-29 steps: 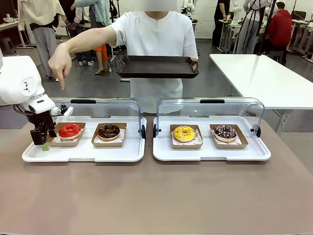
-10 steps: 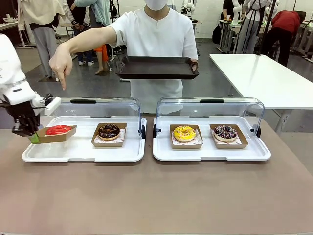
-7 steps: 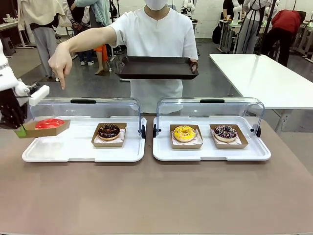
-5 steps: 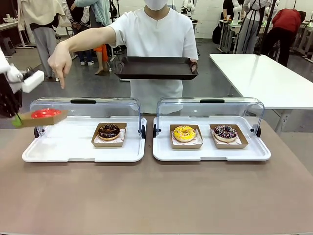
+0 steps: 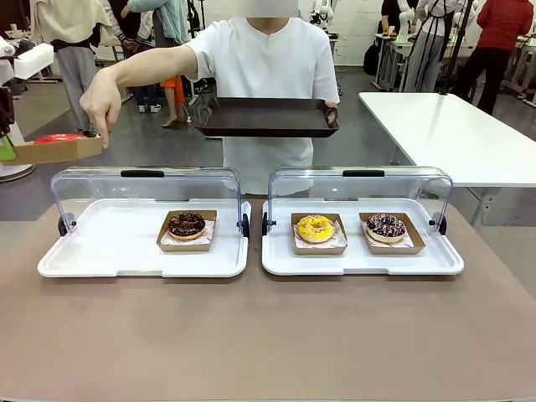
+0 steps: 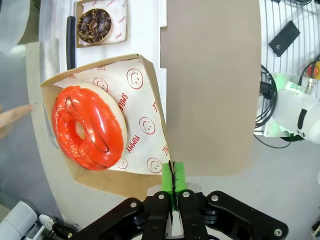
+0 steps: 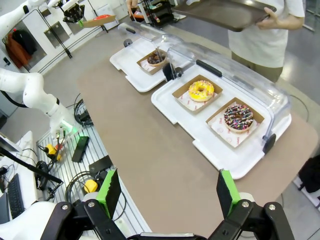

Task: Provide the desired donut to the person.
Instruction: Pick up and lift the Paper togo box containing the Donut pointed at by the person.

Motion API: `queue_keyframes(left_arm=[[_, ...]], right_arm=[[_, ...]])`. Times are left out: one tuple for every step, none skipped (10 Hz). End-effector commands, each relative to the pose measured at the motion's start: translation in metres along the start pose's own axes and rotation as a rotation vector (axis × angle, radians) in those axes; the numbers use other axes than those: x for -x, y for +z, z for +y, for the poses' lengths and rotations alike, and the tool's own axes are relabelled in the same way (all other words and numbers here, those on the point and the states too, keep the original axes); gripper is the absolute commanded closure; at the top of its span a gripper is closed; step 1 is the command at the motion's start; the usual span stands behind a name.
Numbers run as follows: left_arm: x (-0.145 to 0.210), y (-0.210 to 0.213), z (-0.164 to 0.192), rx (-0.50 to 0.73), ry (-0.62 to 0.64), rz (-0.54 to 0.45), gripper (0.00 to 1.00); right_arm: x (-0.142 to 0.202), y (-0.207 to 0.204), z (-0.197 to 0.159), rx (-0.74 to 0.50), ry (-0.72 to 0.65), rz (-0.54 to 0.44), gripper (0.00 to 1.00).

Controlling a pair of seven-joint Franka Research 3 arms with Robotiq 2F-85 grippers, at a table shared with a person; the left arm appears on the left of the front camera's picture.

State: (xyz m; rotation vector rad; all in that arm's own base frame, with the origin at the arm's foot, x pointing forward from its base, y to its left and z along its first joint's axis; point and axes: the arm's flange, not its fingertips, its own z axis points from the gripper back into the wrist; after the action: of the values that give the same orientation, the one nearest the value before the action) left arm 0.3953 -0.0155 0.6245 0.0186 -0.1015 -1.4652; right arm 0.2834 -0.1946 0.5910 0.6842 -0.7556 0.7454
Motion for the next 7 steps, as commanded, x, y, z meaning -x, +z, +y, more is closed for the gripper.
queue_keyframes(left_arm=[[0.011,-0.015,0.006,0.018,0.034,-0.022,1.0],[0.0,0.0,0.0,0.0,0.0,0.0,1.0],[0.0,0.0,0.0,0.0,0.0,0.0,1.0],[0.0,0.0,0.0,0.0,0.0,0.0,1.0],[0.0,0.0,0.0,0.0,0.0,0.0,1.0],[0.0,0.0,0.0,0.0,0.0,0.0,1.0],[0.0,0.0,0.0,0.0,0.0,0.0,1.0]], right_arm=[[-0.001,0.0,0.0,-0.008,0.012,-0.013,0.0],[-0.001,0.0,0.0,-0.008,0.012,-0.013,0.0],[-0.001,0.0,0.0,-0.008,0.012,-0.013,0.0],[-0.001,0.0,0.0,-0.008,0.012,-0.013,0.0],[-0.001,0.0,0.0,-0.008,0.012,-0.013,0.0],[-0.001,0.0,0.0,-0.008,0.012,-0.013,0.0],[-0.001,0.0,0.0,-0.008,0.012,-0.013,0.0]])
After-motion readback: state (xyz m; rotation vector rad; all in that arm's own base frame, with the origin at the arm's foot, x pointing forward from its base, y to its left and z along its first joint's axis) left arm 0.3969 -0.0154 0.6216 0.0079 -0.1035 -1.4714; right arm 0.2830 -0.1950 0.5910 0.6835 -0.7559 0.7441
